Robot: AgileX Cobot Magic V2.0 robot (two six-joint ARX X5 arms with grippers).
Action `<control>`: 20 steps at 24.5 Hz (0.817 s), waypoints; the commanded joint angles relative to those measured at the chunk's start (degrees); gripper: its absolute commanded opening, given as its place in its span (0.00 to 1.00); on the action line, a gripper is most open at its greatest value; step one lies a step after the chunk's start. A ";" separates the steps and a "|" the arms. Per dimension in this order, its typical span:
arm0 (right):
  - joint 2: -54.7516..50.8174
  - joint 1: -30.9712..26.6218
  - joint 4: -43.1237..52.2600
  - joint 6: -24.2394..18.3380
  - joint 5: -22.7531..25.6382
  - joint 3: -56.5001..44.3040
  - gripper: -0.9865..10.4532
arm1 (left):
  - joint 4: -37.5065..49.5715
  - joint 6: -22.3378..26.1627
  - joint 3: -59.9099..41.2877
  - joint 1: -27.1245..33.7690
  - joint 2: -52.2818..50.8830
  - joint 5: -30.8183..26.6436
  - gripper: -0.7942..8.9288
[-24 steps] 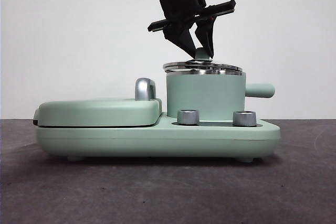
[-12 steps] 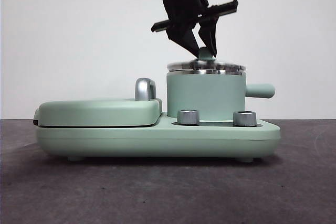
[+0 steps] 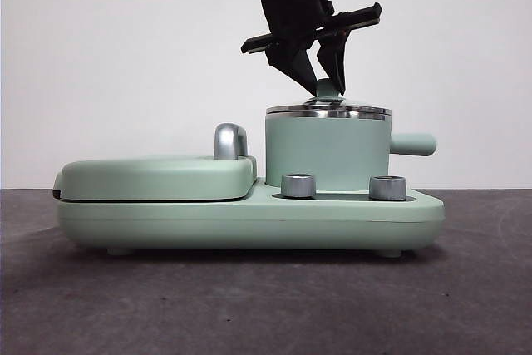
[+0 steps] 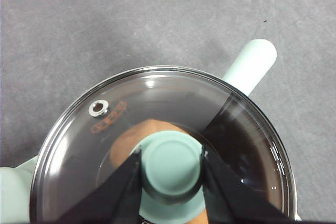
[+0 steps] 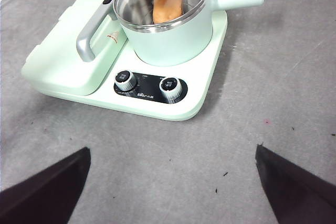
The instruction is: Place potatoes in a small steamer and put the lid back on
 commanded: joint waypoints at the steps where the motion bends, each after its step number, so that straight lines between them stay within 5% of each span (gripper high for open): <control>1: 0.13 0.28 0.52 0.61 0.00 0.48 0.51 | -1.49 0.61 1.62 -1.01 2.23 0.48 0.14; 5: 0.13 0.28 0.48 0.61 -0.02 0.48 0.51 | -1.25 0.68 1.88 -1.42 2.05 0.48 0.72; 9: 0.13 0.28 0.48 0.48 -0.28 0.48 0.51 | -14.21 1.92 6.67 -1.38 -2.34 0.48 0.75; 12: 0.15 0.28 0.48 -0.09 -2.05 0.48 0.51 | -23.74 1.44 5.73 -1.33 -11.08 1.70 0.68; 13: 0.15 0.28 0.37 -0.26 -2.62 0.48 0.50 | -25.57 1.49 3.78 -1.33 -14.73 3.13 0.54; 14: 0.15 0.31 0.37 -1.64 -3.21 0.48 0.17 | -25.92 3.08 0.13 -1.33 -19.32 4.33 0.21; 15: 0.04 0.28 0.68 -2.89 -2.99 0.48 0.13 | -26.03 5.22 -4.59 -1.33 -24.20 4.55 0.11; 18: 0.42 0.33 0.50 -4.11 -3.02 0.48 0.09 | -23.39 5.92 -24.96 -1.38 -40.35 4.52 0.09; 20: 0.42 0.35 0.76 -3.98 -3.02 0.48 0.09 | -16.17 2.23 -41.57 -0.39 -51.76 4.50 0.09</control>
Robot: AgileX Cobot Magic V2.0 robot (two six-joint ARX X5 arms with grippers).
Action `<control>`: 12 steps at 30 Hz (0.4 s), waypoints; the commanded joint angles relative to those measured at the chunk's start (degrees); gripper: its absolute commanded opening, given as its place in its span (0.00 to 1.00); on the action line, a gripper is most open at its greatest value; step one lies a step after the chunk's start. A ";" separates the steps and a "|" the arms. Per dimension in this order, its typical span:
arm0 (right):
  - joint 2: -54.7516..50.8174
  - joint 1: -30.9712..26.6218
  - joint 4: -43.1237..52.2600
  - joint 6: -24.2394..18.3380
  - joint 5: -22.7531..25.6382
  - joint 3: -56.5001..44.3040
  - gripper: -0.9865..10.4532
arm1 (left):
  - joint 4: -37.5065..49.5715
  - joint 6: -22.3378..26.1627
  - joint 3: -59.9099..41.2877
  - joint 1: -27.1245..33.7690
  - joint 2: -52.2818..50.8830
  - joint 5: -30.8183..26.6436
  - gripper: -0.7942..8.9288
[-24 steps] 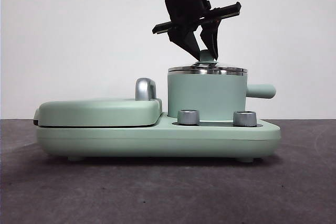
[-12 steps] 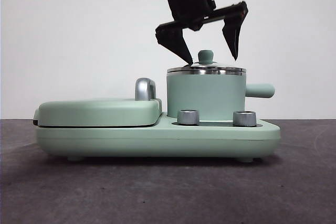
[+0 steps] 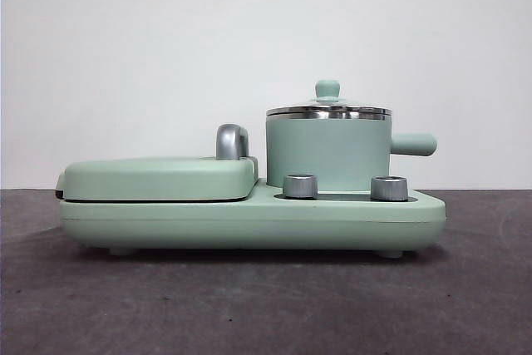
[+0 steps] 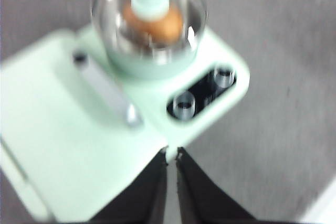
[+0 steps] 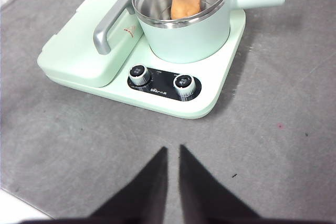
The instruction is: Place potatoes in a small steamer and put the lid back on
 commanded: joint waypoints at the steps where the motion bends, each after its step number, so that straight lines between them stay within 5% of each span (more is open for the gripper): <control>1: 0.33 0.33 1.03 -0.85 0.04 0.48 0.09 | 9.03 -3.67 -18.21 0.76 -10.99 -0.09 0.09; 5: 0.33 0.33 1.68 -0.85 0.04 0.50 0.09 | 17.62 -8.70 -34.67 1.18 -22.91 -0.07 0.09; 12: 0.33 0.33 2.01 -0.85 0.04 0.50 0.09 | 1.44 -8.37 -38.42 1.20 -30.62 -0.09 0.09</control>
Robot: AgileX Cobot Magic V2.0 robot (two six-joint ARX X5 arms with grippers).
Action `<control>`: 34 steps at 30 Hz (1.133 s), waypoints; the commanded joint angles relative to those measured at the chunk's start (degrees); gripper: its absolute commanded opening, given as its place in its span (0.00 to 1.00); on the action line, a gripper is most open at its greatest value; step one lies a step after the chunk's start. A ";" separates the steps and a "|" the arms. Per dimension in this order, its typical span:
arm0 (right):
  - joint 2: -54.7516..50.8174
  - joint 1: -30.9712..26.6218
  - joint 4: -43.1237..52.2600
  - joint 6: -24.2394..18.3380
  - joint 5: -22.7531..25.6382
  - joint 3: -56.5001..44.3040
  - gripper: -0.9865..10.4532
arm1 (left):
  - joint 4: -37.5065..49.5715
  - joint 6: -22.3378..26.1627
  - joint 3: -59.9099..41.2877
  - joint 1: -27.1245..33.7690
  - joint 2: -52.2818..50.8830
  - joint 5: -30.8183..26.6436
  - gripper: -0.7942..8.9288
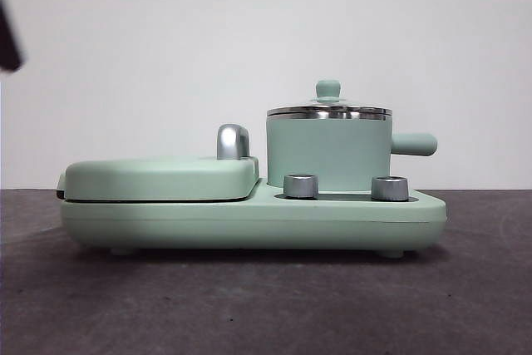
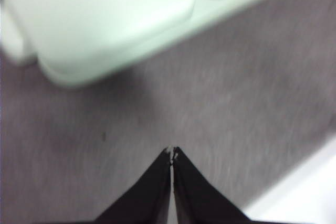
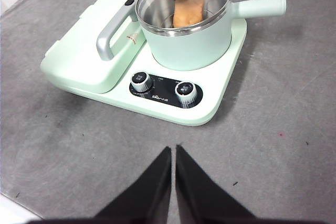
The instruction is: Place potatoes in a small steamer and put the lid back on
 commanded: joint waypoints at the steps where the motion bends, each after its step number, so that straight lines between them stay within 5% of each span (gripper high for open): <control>1: 0.33 0.31 0.68 -0.68 0.02 0.50 0.09 | -5.31 3.56 1.05 -0.48 -1.75 -2.08 0.09; 4: 0.33 0.31 0.68 -0.68 0.02 0.50 0.09 | -5.11 18.75 -0.24 1.99 -6.62 -13.29 0.09; 5: 0.33 0.20 0.68 -0.68 0.02 0.50 0.09 | -3.10 19.89 -1.33 3.34 -8.55 -14.16 0.09; 8: 0.33 0.20 0.68 -0.68 0.02 0.50 0.09 | 7.87 19.58 -8.24 9.42 -15.76 -14.12 0.09; 12: 0.33 0.20 0.68 -0.68 0.04 0.50 0.09 | 32.41 12.17 -21.29 17.73 -26.43 -14.12 0.09; 16: 0.33 0.20 0.68 -0.68 0.02 0.50 0.09 | 57.70 10.75 -35.34 23.37 -36.81 -14.21 0.09; 18: 0.33 0.20 0.68 -0.68 0.02 0.50 0.09 | 64.04 4.83 -41.35 25.55 -41.38 -14.21 0.11; 23: 0.33 0.20 0.70 -0.68 0.02 0.52 0.09 | 55.52 -0.59 -47.17 28.35 -46.16 -7.48 0.22; 27: 0.24 0.20 0.70 -0.68 0.02 0.52 0.09 | 41.53 1.51 -47.17 31.87 -46.16 -3.32 0.30; 34: 0.13 0.20 0.74 -0.68 0.02 0.52 0.09 | 41.44 9.29 -47.15 37.27 -46.16 -0.57 0.46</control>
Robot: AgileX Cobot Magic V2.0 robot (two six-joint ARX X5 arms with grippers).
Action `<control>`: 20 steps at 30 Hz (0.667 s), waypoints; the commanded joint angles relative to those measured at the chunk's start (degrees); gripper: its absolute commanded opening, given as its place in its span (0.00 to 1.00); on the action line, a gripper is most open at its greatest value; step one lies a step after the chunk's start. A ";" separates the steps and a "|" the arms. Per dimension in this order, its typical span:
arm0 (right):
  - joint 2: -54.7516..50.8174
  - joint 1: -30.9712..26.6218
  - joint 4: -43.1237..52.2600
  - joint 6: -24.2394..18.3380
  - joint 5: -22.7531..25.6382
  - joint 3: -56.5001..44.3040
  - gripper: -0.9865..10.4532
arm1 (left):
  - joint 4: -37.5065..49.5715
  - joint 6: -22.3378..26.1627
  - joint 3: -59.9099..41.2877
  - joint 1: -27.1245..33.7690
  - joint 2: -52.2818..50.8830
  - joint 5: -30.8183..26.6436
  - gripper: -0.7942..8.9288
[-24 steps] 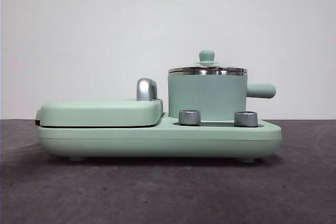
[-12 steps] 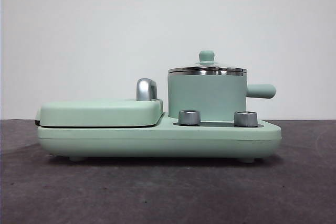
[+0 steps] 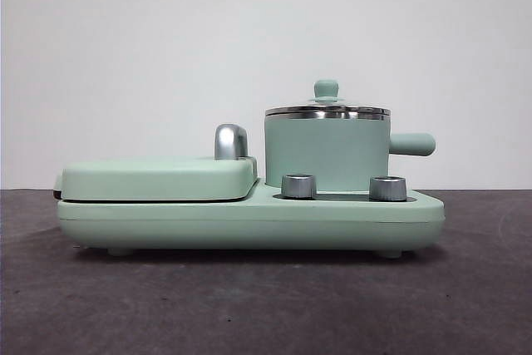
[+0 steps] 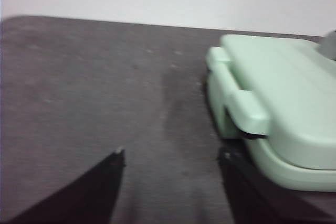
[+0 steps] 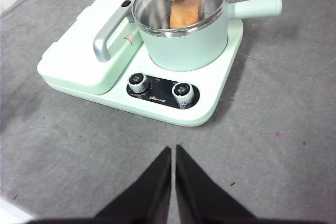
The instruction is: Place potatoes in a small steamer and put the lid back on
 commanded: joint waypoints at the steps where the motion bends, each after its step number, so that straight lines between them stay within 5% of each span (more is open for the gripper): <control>1: 0.09 0.22 0.63 -0.59 0.02 0.50 0.09 | -0.35 3.61 -1.07 0.63 -0.02 0.33 0.46; 17: -0.20 0.04 1.09 -0.59 0.07 0.22 0.09 | -0.33 3.52 -1.05 0.63 0.00 0.33 0.46; 20: -1.27 -3.52 4.46 -6.29 2.54 -1.05 0.09 | -0.33 3.52 -1.05 0.61 0.00 0.33 0.46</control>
